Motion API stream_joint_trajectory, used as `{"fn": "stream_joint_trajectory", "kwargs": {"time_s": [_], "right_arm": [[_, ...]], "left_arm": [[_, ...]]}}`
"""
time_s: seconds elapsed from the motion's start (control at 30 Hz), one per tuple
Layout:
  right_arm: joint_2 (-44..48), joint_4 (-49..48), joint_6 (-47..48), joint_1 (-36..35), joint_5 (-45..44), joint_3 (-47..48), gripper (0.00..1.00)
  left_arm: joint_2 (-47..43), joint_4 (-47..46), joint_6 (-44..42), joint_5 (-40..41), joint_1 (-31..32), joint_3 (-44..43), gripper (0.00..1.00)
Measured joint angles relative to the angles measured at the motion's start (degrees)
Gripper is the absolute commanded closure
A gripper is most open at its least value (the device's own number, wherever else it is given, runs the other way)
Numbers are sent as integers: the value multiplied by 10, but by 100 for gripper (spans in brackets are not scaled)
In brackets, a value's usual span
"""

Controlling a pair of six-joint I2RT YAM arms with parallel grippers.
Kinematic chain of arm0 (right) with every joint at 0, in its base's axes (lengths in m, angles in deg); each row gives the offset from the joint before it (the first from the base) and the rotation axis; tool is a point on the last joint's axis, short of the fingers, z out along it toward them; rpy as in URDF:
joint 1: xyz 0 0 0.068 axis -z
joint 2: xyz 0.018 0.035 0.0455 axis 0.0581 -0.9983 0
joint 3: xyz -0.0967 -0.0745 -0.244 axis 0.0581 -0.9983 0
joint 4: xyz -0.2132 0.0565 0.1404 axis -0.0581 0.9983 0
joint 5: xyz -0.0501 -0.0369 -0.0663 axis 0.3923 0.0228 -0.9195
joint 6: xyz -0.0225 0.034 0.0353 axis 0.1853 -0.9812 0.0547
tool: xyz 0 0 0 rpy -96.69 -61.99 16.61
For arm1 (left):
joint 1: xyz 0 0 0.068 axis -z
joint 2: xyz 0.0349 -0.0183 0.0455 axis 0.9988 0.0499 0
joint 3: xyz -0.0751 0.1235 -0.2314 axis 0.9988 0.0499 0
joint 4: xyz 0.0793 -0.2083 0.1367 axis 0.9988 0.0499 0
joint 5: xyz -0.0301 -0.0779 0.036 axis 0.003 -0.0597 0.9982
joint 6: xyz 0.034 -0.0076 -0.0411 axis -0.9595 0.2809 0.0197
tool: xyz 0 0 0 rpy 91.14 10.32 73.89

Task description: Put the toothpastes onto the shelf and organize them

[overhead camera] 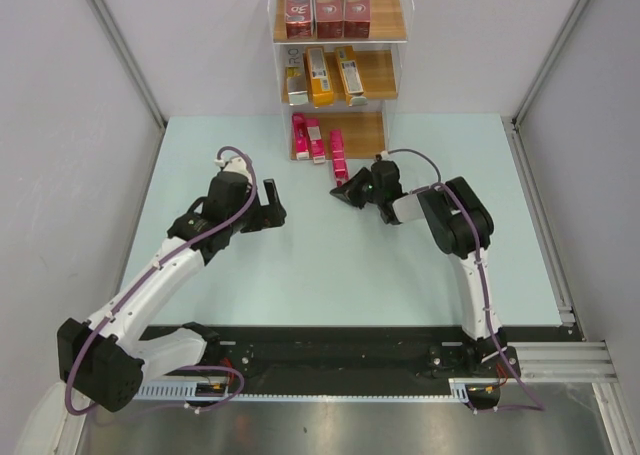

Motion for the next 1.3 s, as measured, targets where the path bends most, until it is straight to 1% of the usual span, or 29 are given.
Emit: {"fn": "stream_joint_trajectory", "kwargs": {"time_s": [0.17,0.4,0.53,0.67,0.73,0.83,0.9,1.03,1.2,1.27,1.3], "right_arm": [[-35,-2,-8,20,14,49,93],[-98,51,-4,37,20,174,92],[-123,69,-8,34,16,221,92],[-127,70,-11,32,9,226,91],[-121,59,-10,32,8,212,91],[-86,57,-2,32,15,160,89],[-51,74,16,32,11,119,89],[35,146,82,23,-12,49,87],[189,257,187,-17,-80,7,82],[258,291,232,-39,-120,-5,78],[289,304,248,-46,-138,-10,69]], "left_arm": [[8,-2,0,0,0,0,0],[16,-6,0,0,0,0,0],[17,-8,0,0,0,0,0],[17,-8,0,0,0,0,0],[17,-8,0,0,0,0,0],[15,-7,0,0,0,0,0],[9,-8,0,0,0,0,0],[-14,-9,0,-2,0,0,0],[-41,-12,-5,-16,0,0,0],[-47,-12,-6,-19,0,0,0],[-48,-13,-7,-21,0,-1,0]]}}
